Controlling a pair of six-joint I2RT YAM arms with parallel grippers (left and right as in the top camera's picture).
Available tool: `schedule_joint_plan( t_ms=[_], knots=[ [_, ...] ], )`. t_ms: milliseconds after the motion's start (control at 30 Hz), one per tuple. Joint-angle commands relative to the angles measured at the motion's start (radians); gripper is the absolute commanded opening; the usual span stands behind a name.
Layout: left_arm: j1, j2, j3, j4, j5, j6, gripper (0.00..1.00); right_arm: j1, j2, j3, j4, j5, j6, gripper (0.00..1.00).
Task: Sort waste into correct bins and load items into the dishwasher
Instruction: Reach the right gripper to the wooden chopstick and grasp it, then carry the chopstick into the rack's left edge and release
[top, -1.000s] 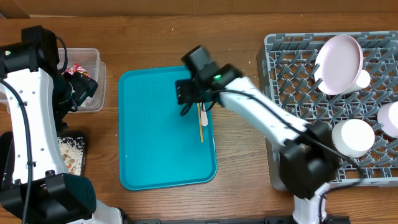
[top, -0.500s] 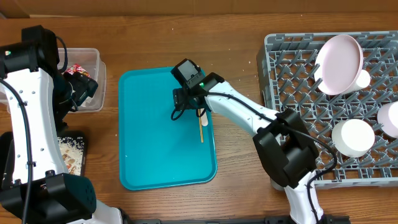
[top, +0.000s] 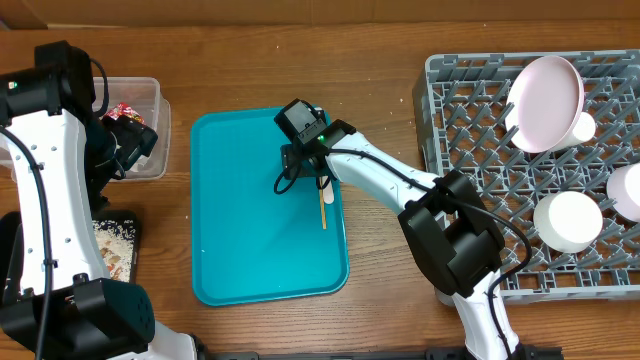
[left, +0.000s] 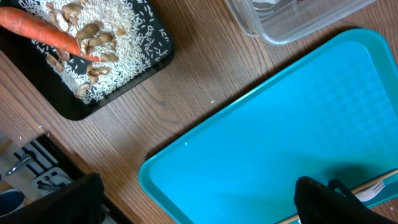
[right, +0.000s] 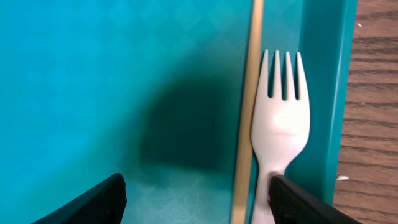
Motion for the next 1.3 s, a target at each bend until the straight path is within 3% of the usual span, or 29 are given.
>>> schedule_joint_plan(
  t_ms=[0,500,533,667,733,967,1267],
  knots=[
    [-0.008,0.005,0.0,-0.002,-0.008,-0.003,1.0,0.011,0.031,0.001,0.007,-0.013,0.016,0.75],
    [-0.008,0.005,0.0,-0.002,-0.008,-0.003,1.0,0.049,0.061,-0.002,0.001,0.032,0.023,0.73],
    [-0.008,0.005,0.0,-0.002,-0.008,-0.003,1.0,0.049,0.067,-0.002,0.001,0.032,0.023,0.7],
    [-0.007,0.005,0.0,-0.002,-0.008,-0.003,1.0,0.053,0.073,-0.002,0.001,0.078,0.022,0.33],
    [-0.006,0.005,0.0,-0.002,-0.008,-0.003,1.0,0.066,0.073,-0.002,0.0,0.106,0.022,0.23],
    [-0.007,0.005,0.0,-0.002,-0.008,-0.003,1.0,0.071,0.073,0.004,-0.008,0.102,0.018,0.04],
    [-0.007,0.005,0.0,-0.002,-0.008,-0.003,1.0,0.056,-0.037,0.166,-0.195,0.05,0.016,0.04]
  ],
)
